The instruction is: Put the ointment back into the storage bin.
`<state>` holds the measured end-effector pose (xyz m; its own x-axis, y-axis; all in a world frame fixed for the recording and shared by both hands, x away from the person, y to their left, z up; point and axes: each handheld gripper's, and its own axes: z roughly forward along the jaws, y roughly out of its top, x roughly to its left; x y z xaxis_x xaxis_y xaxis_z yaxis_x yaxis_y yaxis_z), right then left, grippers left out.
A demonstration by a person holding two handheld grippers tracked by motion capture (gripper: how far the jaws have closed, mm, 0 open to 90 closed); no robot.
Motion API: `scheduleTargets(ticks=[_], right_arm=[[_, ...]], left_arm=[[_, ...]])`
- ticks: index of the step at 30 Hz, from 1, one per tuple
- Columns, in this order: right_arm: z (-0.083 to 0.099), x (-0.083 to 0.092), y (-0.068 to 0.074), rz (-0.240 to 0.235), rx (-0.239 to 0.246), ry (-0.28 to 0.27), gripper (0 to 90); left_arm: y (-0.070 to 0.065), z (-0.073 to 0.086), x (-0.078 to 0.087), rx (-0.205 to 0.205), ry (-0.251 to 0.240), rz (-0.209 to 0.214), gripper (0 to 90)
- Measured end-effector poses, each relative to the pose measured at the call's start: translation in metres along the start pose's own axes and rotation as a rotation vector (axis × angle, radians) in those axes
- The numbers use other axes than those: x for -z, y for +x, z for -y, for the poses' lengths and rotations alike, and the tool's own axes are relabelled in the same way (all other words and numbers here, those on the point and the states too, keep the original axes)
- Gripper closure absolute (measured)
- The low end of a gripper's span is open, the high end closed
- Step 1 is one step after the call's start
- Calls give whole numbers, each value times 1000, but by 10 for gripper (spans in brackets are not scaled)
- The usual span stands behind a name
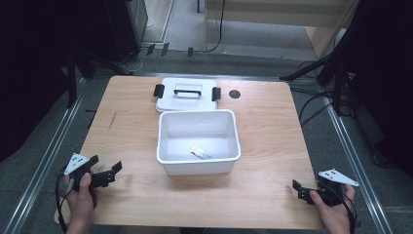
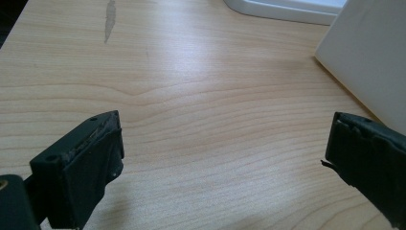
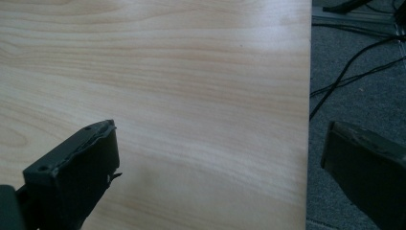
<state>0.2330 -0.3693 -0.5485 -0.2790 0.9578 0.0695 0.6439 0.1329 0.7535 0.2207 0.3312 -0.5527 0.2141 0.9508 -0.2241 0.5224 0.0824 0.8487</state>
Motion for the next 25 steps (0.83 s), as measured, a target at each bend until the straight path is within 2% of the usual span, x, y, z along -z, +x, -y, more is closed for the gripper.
scheduleTargets(ticks=[5,20,21,25], right_arm=[[5,7,-5,7,-17,-20,0],[11,12,-4,6,-38,-56,8],[11,12,-4,9,-39,-56,46],[10,11,-3,19,-29,-48,73]], left_arm=[[0,0,0,4,-3,0,1],[1,0,0,10,-1,2,1],[1,0,0,10,1,2,1],[2,0,0,13,-1,5,1]])
